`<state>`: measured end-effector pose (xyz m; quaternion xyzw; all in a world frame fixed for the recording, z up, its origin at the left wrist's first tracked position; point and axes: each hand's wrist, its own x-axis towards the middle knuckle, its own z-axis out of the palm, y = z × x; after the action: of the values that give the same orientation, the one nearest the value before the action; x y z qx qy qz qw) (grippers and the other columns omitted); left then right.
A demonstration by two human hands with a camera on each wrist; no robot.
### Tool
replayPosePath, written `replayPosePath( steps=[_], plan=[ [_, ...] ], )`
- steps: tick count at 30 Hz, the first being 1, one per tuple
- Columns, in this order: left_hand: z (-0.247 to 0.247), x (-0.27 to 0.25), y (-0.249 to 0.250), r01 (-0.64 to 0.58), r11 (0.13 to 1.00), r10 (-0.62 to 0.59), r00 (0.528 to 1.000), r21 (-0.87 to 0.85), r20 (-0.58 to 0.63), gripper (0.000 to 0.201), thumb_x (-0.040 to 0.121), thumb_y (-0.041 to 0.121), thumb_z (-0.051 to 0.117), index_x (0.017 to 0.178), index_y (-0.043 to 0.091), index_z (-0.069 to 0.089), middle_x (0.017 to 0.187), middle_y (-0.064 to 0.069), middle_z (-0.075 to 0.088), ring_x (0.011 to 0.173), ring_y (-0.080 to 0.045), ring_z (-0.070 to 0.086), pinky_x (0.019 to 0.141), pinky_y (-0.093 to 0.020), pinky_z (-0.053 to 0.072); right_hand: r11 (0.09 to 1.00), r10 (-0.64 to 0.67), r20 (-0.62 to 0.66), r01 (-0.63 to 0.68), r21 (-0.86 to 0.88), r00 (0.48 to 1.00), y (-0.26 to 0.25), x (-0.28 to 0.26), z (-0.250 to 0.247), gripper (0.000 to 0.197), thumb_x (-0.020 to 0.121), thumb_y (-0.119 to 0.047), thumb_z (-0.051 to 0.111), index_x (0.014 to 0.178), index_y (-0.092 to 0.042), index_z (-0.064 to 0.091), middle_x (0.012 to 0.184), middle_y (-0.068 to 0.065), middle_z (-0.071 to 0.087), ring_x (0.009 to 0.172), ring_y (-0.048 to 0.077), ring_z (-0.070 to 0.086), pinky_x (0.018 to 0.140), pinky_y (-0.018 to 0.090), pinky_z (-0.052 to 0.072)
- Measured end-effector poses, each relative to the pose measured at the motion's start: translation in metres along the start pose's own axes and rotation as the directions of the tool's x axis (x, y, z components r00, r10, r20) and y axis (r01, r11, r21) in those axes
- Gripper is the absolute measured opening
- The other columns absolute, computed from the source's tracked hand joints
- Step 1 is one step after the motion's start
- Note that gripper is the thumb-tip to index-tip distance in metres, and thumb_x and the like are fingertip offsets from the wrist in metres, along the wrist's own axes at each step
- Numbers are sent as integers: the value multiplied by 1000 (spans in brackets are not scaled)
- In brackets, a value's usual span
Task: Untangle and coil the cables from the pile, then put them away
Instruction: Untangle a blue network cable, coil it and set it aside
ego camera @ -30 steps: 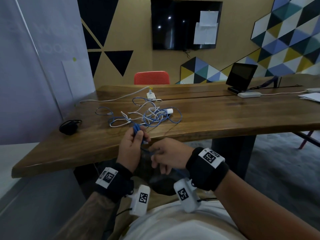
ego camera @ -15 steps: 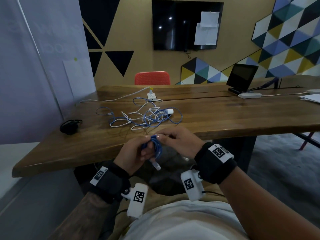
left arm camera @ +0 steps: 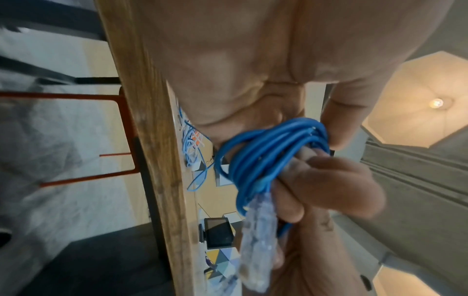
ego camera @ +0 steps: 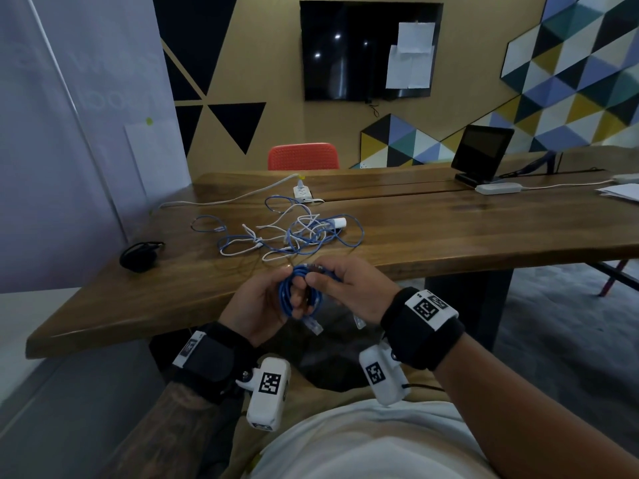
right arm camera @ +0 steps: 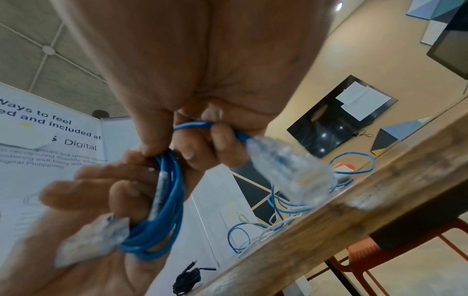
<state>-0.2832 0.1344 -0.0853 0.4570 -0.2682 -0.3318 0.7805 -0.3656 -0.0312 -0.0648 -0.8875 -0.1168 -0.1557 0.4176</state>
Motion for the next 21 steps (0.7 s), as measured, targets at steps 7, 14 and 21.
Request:
replayPosePath(
  steps=[7,14,21],
  plan=[
    [-2,-3,6,-10,1000,10,1000,2,5,37,89,25,42,65,6,61,47,-5,46,40,-18,44,55,-30,50,993,-49,22,46,111,999,-1,4,-2,15,93,-22,70,108,-19,72,99,-5,73,97,12,69,91,36,56],
    [-14,-3,0,57,998,-57,962,6,267,38,86,33,72,101,-1,71,84,-15,72,78,-29,71,78,-38,57,969,-15,62,-1,245,998,16,0,-8,22,96,-10,65,117,-16,69,80,0,66,65,14,55,56,20,46],
    [-12,-1,5,0,984,-35,981,177,192,42,66,42,86,84,5,73,74,-9,67,68,-22,67,69,-31,56,965,-69,125,34,261,990,14,1,-14,22,96,-5,63,115,-16,69,90,-6,74,81,8,69,77,28,55]
  ],
)
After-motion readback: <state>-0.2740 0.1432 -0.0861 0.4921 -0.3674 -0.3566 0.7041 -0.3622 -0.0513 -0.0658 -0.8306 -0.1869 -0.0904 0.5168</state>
